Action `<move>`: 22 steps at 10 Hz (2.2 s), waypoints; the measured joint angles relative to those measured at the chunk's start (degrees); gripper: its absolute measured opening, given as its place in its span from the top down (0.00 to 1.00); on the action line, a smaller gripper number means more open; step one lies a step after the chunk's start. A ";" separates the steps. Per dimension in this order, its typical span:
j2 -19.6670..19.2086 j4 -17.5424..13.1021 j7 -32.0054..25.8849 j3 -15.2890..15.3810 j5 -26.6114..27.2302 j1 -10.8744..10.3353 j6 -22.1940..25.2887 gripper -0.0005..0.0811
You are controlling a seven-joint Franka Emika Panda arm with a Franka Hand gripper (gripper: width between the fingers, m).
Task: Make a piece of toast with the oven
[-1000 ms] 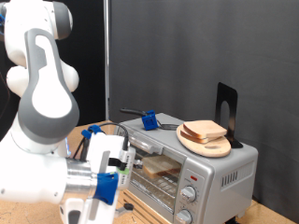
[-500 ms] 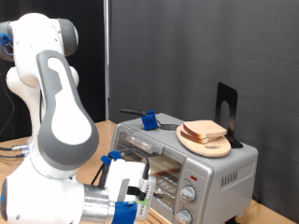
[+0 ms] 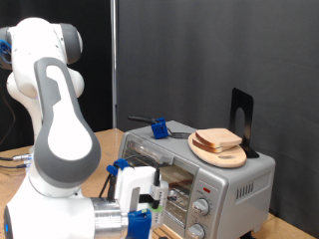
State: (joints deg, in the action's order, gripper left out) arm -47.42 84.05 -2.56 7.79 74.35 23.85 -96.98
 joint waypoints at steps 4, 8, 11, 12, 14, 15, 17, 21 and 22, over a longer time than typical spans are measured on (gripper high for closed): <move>-4.60 -2.76 0.43 0.44 -1.26 -1.23 0.32 0.00; -6.63 -2.36 -1.36 0.46 -1.40 -3.36 -3.88 0.00; -7.04 -1.81 -2.81 0.96 -1.21 -4.36 -4.50 0.00; -7.03 -1.55 -3.14 1.42 -1.19 -4.50 -4.50 0.00; -6.87 -0.88 -3.18 2.11 -1.16 -4.81 -4.77 0.00; -6.82 -0.61 -3.18 2.17 -1.05 -4.94 -5.16 0.00; -6.76 -0.03 -3.18 2.34 -1.04 -5.15 -5.41 0.00; -6.37 0.68 -3.18 2.56 -0.19 -5.29 -6.19 0.00; -6.30 0.71 -3.18 2.61 -0.15 -5.29 -6.19 0.16</move>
State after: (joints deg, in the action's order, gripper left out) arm -53.72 84.76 -5.74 10.40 74.20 18.56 -103.17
